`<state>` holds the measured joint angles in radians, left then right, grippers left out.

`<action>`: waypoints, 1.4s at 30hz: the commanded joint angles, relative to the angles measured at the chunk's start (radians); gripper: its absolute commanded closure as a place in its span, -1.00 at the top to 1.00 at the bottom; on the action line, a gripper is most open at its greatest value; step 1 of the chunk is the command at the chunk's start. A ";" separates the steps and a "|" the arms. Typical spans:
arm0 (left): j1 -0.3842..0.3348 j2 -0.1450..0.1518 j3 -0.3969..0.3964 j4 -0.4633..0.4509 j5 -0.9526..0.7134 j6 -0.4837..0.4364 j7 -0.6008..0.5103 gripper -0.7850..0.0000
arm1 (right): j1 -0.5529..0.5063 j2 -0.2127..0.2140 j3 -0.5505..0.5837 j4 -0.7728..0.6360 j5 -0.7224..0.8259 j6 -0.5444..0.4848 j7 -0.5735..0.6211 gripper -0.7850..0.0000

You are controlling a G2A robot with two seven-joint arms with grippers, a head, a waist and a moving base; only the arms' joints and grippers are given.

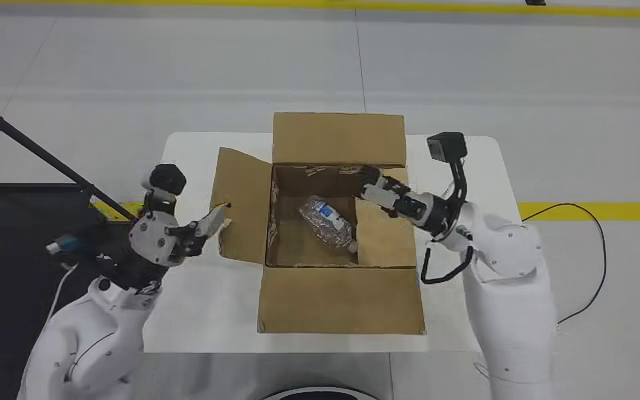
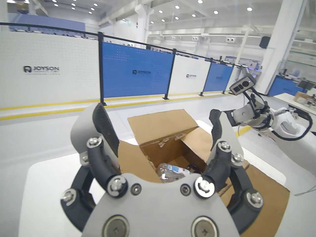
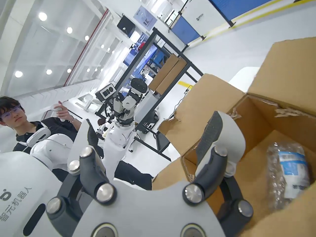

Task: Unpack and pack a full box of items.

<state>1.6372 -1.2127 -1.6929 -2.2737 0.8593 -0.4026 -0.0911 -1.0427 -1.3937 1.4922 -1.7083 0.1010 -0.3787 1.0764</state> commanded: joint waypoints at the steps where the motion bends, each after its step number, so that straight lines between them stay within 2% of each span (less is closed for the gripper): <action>1: -0.050 0.000 0.069 -0.002 0.017 0.004 -0.054 1.00 | -0.036 0.011 0.060 -0.011 0.032 -0.030 0.018 1.00; 6: -0.187 -0.005 0.279 0.031 0.110 0.045 -0.197 1.00 | -0.102 0.034 0.180 -0.006 0.096 -0.085 0.044 1.00; 11: -0.340 -0.024 0.480 0.109 0.193 0.147 -0.306 1.00 | -0.129 0.056 0.267 0.047 0.164 -0.141 0.093 1.00; 14: -0.423 -0.038 0.568 0.156 0.230 0.213 -0.354 1.00 | -0.126 0.068 0.296 0.097 0.210 -0.176 0.139 1.00; 15: -0.440 -0.041 0.581 0.164 0.245 0.224 -0.361 1.00 | -0.126 0.068 0.296 0.097 0.210 -0.176 0.139 1.00; 26: -0.433 -0.041 0.587 0.178 0.227 0.227 -0.365 1.00 | -0.126 0.068 0.296 0.097 0.210 -0.176 0.139 1.00; 30: -0.465 -0.054 0.613 0.248 0.077 0.261 -0.392 1.00 | -0.126 0.068 0.296 0.097 0.210 -0.176 0.139 1.00; 38: -0.560 -0.074 0.651 0.352 -0.182 0.309 -0.553 1.00 | -0.126 0.068 0.296 0.097 0.210 -0.176 0.139 1.00; 42: -0.594 -0.081 0.656 0.385 -0.293 0.366 -0.622 1.00 | -0.126 0.068 0.296 0.097 0.210 -0.176 0.139 1.00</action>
<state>1.0528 -1.2929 -1.0365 -1.8959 0.5940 -0.0550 -0.6917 -1.1685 -1.3257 1.7881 -1.6115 0.3114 -0.5547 1.2155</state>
